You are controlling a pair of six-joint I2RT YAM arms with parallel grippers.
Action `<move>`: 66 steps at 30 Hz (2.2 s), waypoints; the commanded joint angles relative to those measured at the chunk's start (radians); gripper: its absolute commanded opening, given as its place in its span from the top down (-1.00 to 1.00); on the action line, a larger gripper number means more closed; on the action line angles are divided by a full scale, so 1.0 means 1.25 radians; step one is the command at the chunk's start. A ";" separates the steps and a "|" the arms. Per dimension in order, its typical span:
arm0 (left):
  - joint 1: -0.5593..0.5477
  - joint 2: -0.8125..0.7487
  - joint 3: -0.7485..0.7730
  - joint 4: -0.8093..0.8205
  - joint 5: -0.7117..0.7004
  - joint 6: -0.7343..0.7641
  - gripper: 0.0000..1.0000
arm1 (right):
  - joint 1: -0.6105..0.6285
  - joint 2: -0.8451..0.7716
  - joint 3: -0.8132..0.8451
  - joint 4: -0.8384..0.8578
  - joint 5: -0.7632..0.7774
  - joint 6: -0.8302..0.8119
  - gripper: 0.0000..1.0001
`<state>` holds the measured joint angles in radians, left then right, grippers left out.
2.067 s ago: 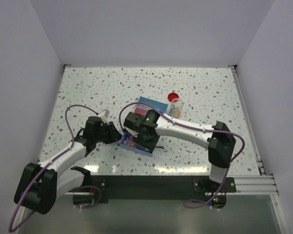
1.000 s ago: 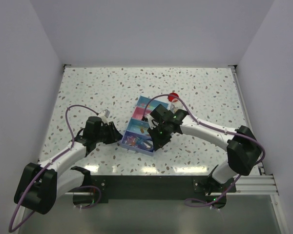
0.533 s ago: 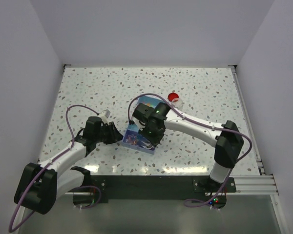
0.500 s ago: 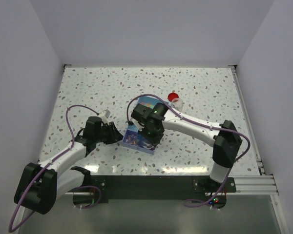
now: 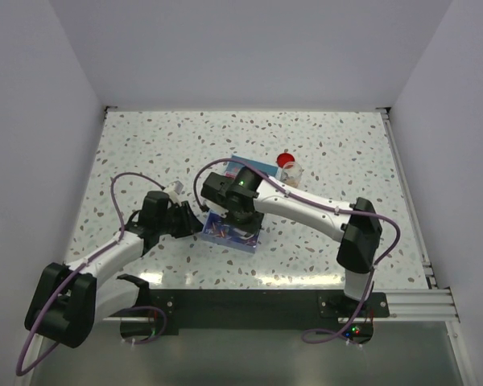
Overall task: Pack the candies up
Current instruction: Scoop the fake candies from the storage box.
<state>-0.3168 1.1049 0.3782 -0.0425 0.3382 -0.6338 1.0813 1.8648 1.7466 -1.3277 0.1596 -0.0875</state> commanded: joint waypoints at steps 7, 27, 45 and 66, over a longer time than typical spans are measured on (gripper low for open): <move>-0.005 0.027 0.046 0.008 0.015 0.022 0.28 | 0.033 0.018 -0.012 -0.161 0.077 -0.044 1.00; -0.010 0.065 0.072 0.054 0.020 0.011 0.28 | 0.034 0.093 0.025 -0.174 0.039 -0.053 1.00; -0.052 0.111 0.069 0.073 0.046 0.011 0.31 | 0.046 0.149 0.011 0.091 -0.048 -0.029 1.00; -0.057 0.089 0.055 0.055 0.047 0.015 0.35 | -0.080 0.011 -0.226 0.425 -0.184 0.147 1.00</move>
<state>-0.3569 1.2251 0.4419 0.0387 0.3313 -0.6315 1.0065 1.8790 1.5093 -1.1854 0.0574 -0.0322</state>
